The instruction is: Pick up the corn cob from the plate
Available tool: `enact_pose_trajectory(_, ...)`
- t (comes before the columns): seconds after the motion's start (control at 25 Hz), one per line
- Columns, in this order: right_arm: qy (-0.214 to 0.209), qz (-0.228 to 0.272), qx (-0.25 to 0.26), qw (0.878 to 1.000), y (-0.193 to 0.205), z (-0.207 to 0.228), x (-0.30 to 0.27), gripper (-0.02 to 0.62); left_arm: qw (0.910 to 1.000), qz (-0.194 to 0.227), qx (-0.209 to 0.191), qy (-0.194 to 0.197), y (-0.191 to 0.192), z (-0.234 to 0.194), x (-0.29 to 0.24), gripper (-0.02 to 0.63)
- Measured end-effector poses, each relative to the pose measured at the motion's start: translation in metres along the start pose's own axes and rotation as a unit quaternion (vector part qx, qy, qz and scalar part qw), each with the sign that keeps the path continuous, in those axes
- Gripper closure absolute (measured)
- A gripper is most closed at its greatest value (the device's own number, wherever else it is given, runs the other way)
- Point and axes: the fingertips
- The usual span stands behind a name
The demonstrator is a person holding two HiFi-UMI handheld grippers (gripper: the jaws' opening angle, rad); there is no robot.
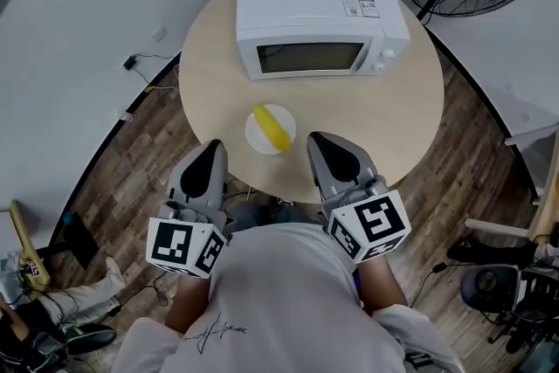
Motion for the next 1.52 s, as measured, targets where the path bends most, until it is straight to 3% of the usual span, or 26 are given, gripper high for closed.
enact_pose_trajectory(0.44,-0.017,-0.012,0.008,1.000,0.006,0.010,-0.018,0.554,0.9996,0.008,0.007,-0.026,0.002,-0.004,-0.001,0.615)
enact_pose_trajectory(0.88,-0.026,-0.036,0.016,0.999,0.012,0.007,-0.046,0.543,0.9996,0.012,0.012,-0.023,0.003,-0.021,-0.005,0.615)
enact_pose_trajectory(1.32,-0.039,-0.100,0.008,0.994,0.046,0.004,-0.083,0.492,0.9993,0.000,0.028,-0.026,0.014,-0.039,-0.008,0.615)
enact_pose_trajectory(1.52,-0.045,-0.136,0.013,0.990,0.066,0.003,-0.098,0.439,0.9991,-0.008,0.034,-0.025,0.019,-0.044,-0.008,0.615)
Point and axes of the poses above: the fingertips, and each gripper's own axes: x backward along the fingers, z to its right, y out of its underside, and after that the axes turned 1 degree about x, right-handed
